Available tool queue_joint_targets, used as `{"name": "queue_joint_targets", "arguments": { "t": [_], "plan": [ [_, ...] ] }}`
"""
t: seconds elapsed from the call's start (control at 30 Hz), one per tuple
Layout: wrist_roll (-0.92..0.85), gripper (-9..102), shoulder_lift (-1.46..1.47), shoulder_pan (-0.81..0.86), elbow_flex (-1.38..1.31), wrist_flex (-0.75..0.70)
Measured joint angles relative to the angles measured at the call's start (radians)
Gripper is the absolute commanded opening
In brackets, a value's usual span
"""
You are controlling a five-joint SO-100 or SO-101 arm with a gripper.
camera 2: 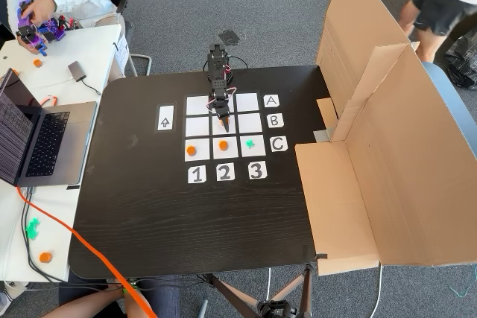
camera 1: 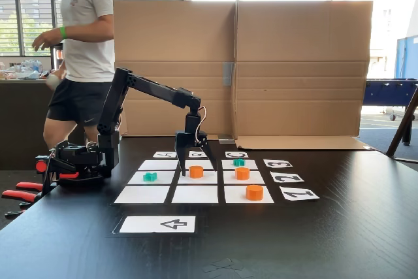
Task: Pick up the round, orange token and place it in the grid on square B2.
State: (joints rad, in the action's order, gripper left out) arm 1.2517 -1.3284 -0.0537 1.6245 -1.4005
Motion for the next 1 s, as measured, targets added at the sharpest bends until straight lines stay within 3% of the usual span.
{"name": "queue_joint_targets", "arguments": {
  "t": [0.23, 0.3, 0.37, 0.47, 0.5, 0.6, 0.8, 1.0],
  "plan": [
    [-0.017, 57, -0.38, 0.052, 0.202, 0.028],
    [-0.031, 43, -0.549, 0.086, 0.264, 0.037],
    [-0.032, 19, -0.699, 0.143, 0.321, 0.063],
    [-0.04, 8, -0.904, 0.285, 0.377, 0.132],
    [-0.046, 0, -0.971, 0.36, 0.402, 0.175],
    [-0.048, -1, -1.112, 0.563, 0.457, 0.322],
    [0.037, -1, -1.407, 1.197, 0.71, 0.657],
    [0.06, -1, -1.684, 1.666, 1.002, 0.759]
  ]
}}
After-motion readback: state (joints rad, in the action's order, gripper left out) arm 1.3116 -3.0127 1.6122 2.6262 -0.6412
